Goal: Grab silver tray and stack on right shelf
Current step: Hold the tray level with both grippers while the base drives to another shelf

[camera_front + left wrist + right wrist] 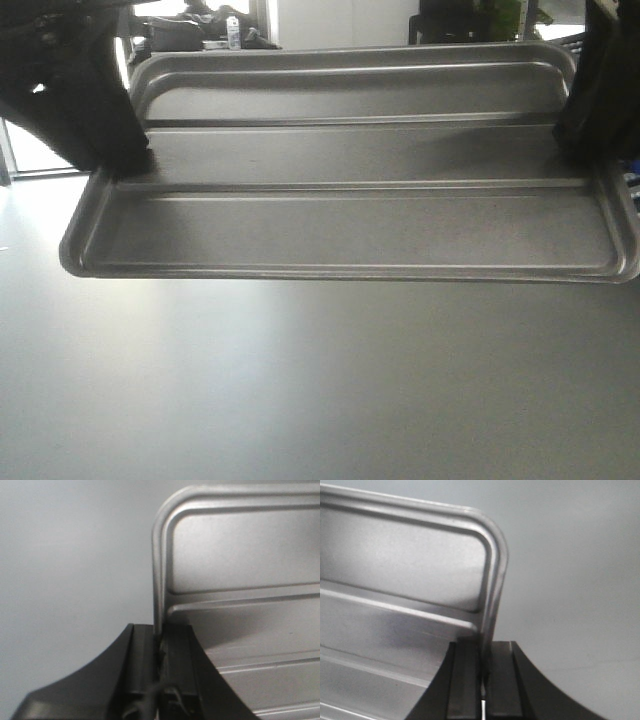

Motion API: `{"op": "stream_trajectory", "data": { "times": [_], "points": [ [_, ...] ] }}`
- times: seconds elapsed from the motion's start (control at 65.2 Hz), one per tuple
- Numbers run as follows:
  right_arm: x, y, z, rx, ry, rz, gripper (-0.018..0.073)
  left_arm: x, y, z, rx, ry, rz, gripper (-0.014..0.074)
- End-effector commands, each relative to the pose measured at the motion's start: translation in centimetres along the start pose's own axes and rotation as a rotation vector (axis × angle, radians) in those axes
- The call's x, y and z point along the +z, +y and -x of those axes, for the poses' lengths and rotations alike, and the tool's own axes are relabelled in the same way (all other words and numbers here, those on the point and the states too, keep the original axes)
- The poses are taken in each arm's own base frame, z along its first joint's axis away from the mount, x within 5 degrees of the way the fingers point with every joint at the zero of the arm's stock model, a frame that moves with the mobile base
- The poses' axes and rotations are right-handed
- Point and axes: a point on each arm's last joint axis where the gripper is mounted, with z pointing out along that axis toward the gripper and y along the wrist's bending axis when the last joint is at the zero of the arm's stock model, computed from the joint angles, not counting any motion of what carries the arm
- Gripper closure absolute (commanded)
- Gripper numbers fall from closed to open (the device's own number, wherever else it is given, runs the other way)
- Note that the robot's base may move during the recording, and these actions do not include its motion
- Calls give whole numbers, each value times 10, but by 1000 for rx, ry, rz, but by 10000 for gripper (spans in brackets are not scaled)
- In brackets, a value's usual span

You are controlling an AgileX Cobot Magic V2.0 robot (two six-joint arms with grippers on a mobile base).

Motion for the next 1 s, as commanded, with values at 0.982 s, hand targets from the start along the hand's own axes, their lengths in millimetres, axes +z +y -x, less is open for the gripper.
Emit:
{"op": "stream_trajectory", "data": {
  "times": [0.982],
  "points": [
    [-13,2,10,-34,-100,51,502,-15,-6,9,23,-82,-51,691]
  ]
}}
